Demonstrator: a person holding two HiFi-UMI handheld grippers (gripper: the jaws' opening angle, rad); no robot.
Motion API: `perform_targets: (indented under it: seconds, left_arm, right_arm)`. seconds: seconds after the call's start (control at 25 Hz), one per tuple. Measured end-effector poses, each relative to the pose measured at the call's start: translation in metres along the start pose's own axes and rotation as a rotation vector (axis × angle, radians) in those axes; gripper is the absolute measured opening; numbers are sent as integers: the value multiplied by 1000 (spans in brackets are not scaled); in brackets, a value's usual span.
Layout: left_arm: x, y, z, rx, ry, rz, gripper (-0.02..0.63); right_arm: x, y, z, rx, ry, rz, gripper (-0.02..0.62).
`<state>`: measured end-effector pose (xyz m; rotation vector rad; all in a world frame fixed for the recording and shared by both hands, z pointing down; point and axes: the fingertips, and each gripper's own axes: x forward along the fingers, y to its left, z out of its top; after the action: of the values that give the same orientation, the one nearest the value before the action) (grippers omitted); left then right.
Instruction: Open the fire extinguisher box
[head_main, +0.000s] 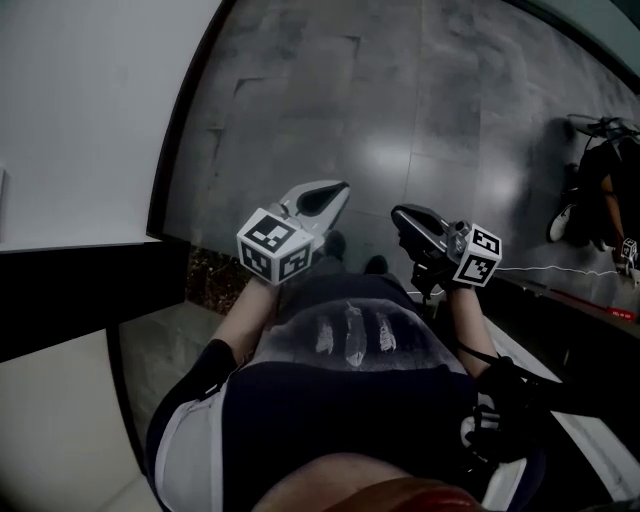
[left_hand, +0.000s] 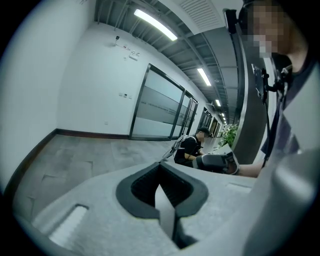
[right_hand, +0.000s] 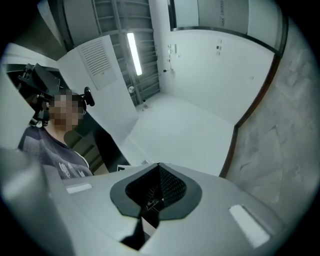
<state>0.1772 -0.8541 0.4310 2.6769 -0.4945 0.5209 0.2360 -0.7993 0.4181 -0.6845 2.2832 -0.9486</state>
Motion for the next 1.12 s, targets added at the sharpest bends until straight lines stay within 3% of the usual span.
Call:
perform_targets:
  seconds: [0.36,0.56,0.72,0.84,1.0,1.12]
  left_arm:
    - [13,26,0,-44,-36,-47,-2]
    - [9,90,26,-74,-87,-77,-2]
    - [-7,155,27,-113,-111,-16,-2]
    - [-3,186,22,-111,-94,22,-2]
    - [10,198,17,-162,-60,-54,-2]
    - [22,211,18,-149,-65,-101,-2]
  right_arm:
    - [13,-18,-1,-18,51,-71,-2]
    - [70,-43,8,-15,104,-90,-2]
    - [116,-58,6,-21,164,-101,-2]
    - [135,-76,14,-21,165,-166,-2]
    - [150,-93,22,-33,157,-242,-2]
    - [159,-98,23,-51,155,-275,-2]
